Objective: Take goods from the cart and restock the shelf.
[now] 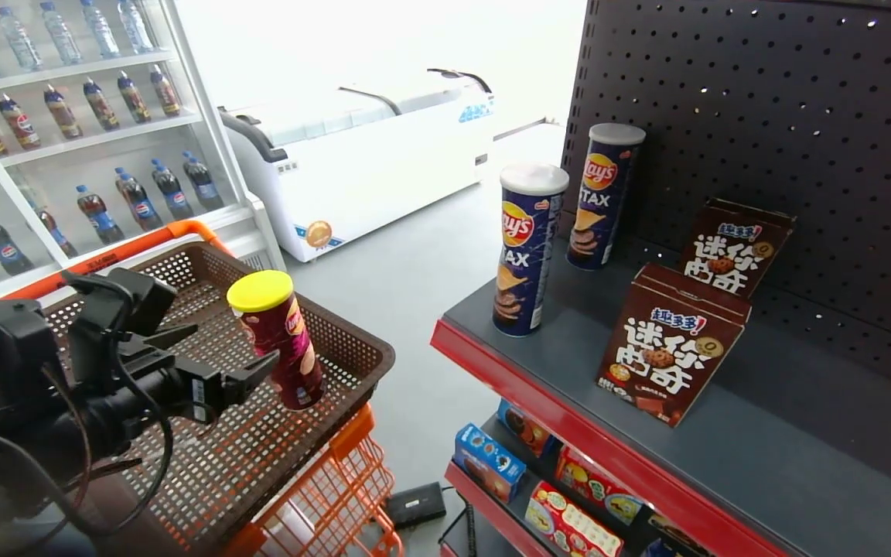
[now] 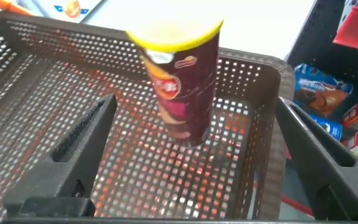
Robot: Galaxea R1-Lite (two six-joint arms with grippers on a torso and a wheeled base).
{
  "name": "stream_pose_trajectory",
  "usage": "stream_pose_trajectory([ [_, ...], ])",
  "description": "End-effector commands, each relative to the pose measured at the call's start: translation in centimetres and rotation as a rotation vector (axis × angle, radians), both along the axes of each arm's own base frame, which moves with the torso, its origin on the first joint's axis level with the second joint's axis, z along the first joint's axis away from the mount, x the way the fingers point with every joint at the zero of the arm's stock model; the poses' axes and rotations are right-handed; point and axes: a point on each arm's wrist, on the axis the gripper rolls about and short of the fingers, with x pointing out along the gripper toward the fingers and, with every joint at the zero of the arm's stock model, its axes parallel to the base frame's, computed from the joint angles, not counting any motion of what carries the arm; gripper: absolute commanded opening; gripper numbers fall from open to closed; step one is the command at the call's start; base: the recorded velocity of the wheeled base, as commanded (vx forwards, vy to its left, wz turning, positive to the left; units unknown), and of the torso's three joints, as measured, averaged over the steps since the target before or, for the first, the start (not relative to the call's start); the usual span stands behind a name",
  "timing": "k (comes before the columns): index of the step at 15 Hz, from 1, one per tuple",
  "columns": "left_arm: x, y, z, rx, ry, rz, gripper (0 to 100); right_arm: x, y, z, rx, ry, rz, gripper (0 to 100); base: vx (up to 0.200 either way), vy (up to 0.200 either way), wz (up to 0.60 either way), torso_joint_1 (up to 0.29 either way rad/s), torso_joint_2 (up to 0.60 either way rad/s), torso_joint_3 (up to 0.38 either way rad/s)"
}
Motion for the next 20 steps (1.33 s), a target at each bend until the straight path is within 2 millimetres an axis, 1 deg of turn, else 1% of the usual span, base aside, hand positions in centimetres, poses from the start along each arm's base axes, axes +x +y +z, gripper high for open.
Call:
stream_pose_trajectory([
  [1,1.9,-1.0,-2.7,0.006,0.07,-0.034,100,0.0,0.0,0.0,0.0,0.0,0.0,100,0.0,0.0,0.0,0.0,0.0,0.0],
  [3,3.1,-1.4,-3.8,0.006,0.065,-0.04,100,0.0,0.0,0.0,0.0,0.001,0.0,100,0.0,0.0,0.0,0.0,0.0,0.0],
  [8,5.1,-1.6,-5.2,0.004,0.039,-0.04,100,0.0,0.0,0.0,0.0,0.001,0.0,100,0.0,0.0,0.0,0.0,0.0,0.0],
  [16,7.4,-1.6,-6.3,0.008,0.012,-0.031,100,0.0,0.0,0.0,0.0,0.001,0.0,100,0.0,0.0,0.0,0.0,0.0,0.0],
  [20,8.4,-1.7,-6.4,0.008,-0.016,-0.028,100,0.0,0.0,0.0,0.0,0.0,0.0,100,0.0,0.0,0.0,0.0,0.0,0.0],
])
